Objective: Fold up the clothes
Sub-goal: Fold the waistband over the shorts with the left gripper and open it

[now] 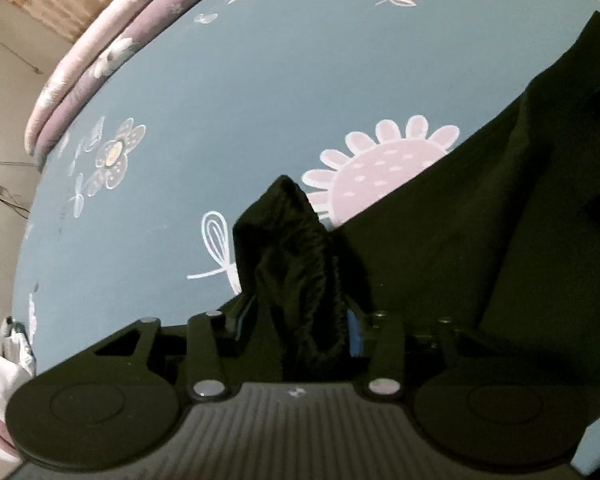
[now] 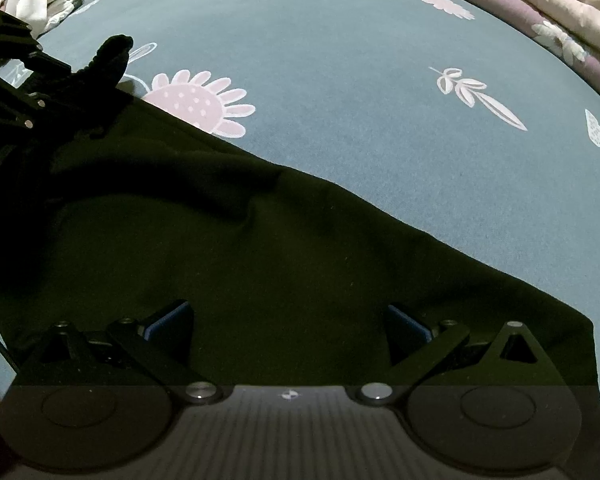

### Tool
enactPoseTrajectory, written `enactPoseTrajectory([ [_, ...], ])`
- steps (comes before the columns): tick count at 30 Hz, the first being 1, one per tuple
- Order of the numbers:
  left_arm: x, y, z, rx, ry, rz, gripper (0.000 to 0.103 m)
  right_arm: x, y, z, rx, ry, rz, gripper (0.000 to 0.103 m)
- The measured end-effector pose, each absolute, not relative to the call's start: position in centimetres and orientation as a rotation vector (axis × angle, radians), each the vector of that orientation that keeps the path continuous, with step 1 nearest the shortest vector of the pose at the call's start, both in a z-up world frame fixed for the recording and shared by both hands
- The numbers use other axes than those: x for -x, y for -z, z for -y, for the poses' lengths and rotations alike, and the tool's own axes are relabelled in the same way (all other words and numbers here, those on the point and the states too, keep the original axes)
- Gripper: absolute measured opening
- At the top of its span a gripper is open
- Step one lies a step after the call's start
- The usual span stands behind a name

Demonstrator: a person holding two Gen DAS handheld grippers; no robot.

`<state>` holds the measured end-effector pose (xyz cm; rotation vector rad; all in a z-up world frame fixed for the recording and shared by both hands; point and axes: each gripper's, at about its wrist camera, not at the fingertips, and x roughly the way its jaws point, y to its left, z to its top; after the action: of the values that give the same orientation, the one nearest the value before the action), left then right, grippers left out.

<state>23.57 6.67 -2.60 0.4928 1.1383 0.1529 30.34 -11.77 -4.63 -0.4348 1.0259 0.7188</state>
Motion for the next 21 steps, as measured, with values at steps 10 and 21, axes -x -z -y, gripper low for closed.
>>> enactPoseTrajectory([
  [10,-23.1,0.9,-8.1,-0.424,-0.148,-1.124,0.014,-30.5,4.6,11.6,0.431,-0.707,-1.034,0.103],
  [21,-19.4,-5.6,-13.9,-0.419,-0.331,-1.045,0.012,-31.6,3.7,11.6,0.360,-0.662,-1.072,0.103],
])
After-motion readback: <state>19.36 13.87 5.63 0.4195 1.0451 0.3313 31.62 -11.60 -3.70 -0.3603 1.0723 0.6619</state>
